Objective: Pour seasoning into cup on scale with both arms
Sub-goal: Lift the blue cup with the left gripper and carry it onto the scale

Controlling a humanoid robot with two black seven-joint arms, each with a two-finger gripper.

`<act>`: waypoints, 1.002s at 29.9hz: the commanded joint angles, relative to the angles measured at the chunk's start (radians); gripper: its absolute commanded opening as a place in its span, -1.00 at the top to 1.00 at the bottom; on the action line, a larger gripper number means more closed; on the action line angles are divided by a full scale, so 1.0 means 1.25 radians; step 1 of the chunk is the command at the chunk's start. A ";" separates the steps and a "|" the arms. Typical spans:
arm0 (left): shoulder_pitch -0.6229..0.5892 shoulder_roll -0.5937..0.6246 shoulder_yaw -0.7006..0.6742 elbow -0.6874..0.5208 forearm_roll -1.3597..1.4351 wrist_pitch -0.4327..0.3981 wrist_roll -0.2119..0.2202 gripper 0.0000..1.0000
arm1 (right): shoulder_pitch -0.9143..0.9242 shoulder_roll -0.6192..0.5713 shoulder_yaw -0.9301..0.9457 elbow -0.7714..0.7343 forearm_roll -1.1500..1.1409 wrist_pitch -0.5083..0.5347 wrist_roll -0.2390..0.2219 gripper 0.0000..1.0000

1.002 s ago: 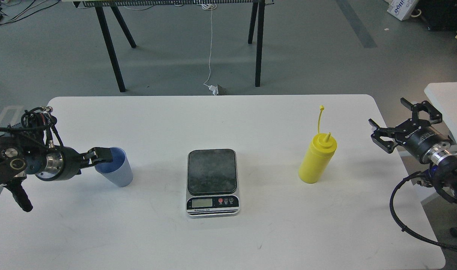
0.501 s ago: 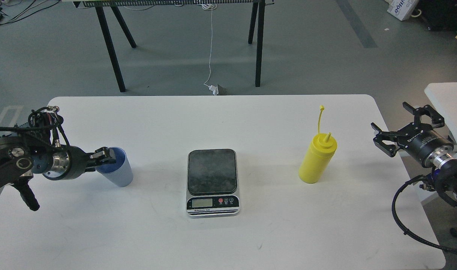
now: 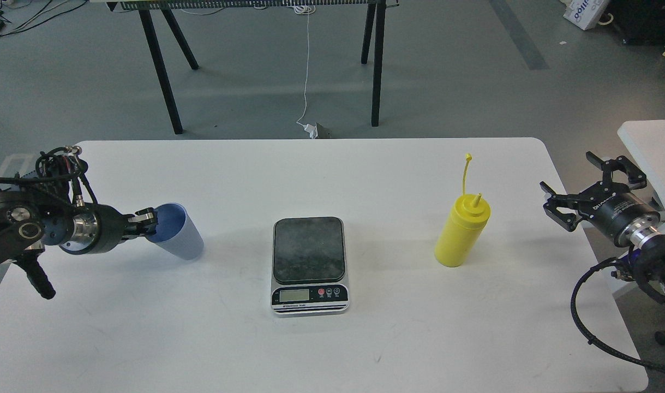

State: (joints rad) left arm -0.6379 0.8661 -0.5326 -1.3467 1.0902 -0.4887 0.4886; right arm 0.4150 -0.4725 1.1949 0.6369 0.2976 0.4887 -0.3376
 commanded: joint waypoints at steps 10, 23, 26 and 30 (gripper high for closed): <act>-0.124 -0.041 -0.012 -0.092 -0.058 0.000 0.000 0.92 | -0.001 0.004 0.000 0.001 0.000 0.000 0.000 -0.97; -0.113 -0.228 0.047 -0.131 -0.062 0.000 0.000 0.91 | -0.002 0.009 0.000 -0.010 0.000 0.000 0.005 -0.97; -0.112 -0.228 0.047 -0.122 -0.060 0.000 0.000 0.91 | -0.004 0.009 0.000 -0.011 0.000 0.000 0.021 -0.97; -0.116 -0.229 0.047 -0.100 -0.055 0.000 0.000 0.90 | -0.008 0.009 0.000 -0.010 0.000 0.000 0.022 -0.97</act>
State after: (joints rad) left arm -0.7805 0.5806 -0.4740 -1.4878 1.0163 -0.4887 0.4887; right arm 0.4072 -0.4621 1.1949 0.6238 0.2976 0.4887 -0.3117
